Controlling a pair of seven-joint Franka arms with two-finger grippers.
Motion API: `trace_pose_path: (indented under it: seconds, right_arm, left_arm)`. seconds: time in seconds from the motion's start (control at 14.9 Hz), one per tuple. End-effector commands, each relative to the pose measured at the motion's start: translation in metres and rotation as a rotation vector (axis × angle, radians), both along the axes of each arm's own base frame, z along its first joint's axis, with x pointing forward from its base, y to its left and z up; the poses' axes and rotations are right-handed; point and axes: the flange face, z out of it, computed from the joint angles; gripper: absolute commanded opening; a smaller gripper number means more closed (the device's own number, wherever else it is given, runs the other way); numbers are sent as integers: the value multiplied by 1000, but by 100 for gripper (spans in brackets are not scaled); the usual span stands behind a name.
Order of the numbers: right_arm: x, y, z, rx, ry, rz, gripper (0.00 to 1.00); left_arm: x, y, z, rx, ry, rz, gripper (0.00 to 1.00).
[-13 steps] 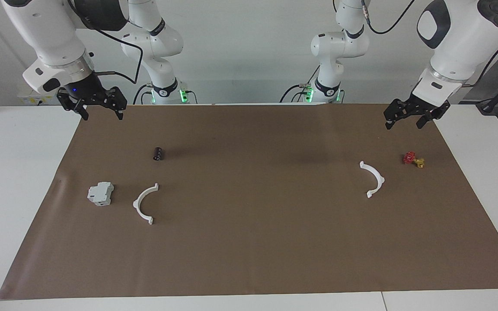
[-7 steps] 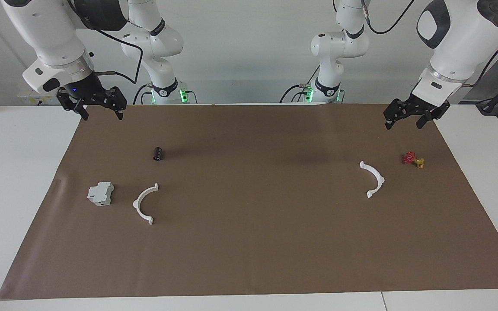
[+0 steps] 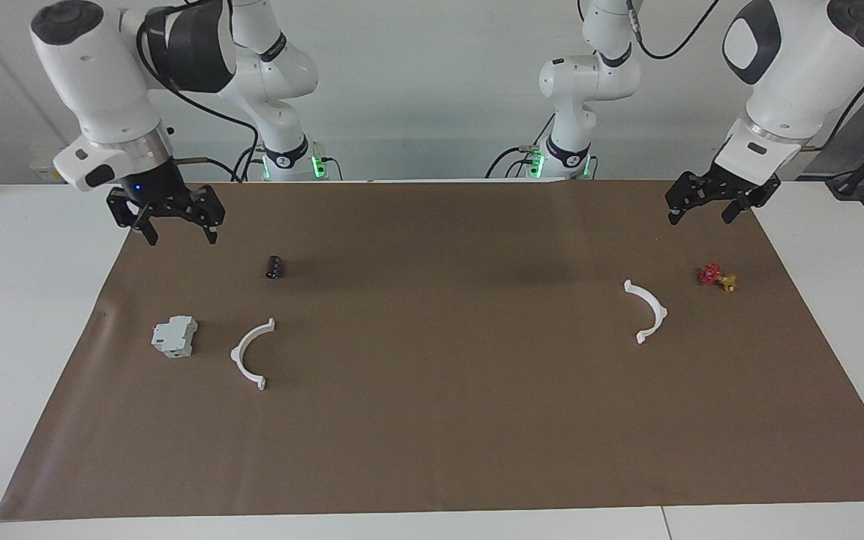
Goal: Assemble drain pipe with both arms
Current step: 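Reach the right gripper to the white half-ring farther from the left gripper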
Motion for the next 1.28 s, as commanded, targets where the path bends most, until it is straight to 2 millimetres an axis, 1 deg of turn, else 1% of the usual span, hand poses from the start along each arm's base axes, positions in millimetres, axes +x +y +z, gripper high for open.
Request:
trace_pose_path:
  seconds: [0.0,0.2,0.34,0.47,0.61,0.67,0.81,0.87,1.01,1.08,1.14,1.21]
  right_arm:
    - [22,-5,-57,22,0,69,100]
    - [51,-21,-130,73,-16,148,100]
    - [61,-21,-158,96,-38,184,100]
    - [66,-20,-181,88,-36,187,100]
    - [66,-15,-200,87,-17,191,100]
    - [67,-18,-213,84,-12,188,100]
    - [67,-16,-225,97,-10,188,100]
    - [66,-16,-235,97,3,214,100]
    - [64,-22,-246,107,-12,214,100]
    - [62,-20,-250,121,-11,204,100]
    - [62,-14,-250,123,-11,211,98]
    - [62,-15,-252,123,-8,213,95]
  left_arm:
    - [-6,-1,2,-15,-14,-7,100]
    - [-5,0,3,-15,-16,-6,100]
    - [-5,0,3,-15,-16,-6,100]
    - [-5,0,2,-15,-14,-6,100]
    - [-5,-1,3,-15,-16,-7,100]
    - [-5,0,3,-15,-16,-6,100]
    - [-6,0,2,-15,-14,-4,100]
    - [-5,0,3,-15,-16,-4,100]
    - [-6,0,2,-15,-14,-4,100]
    - [-6,-1,2,-15,-14,-6,100]
    - [-6,-1,2,-15,-14,-6,100]
    - [-5,0,3,-15,-16,-4,100]
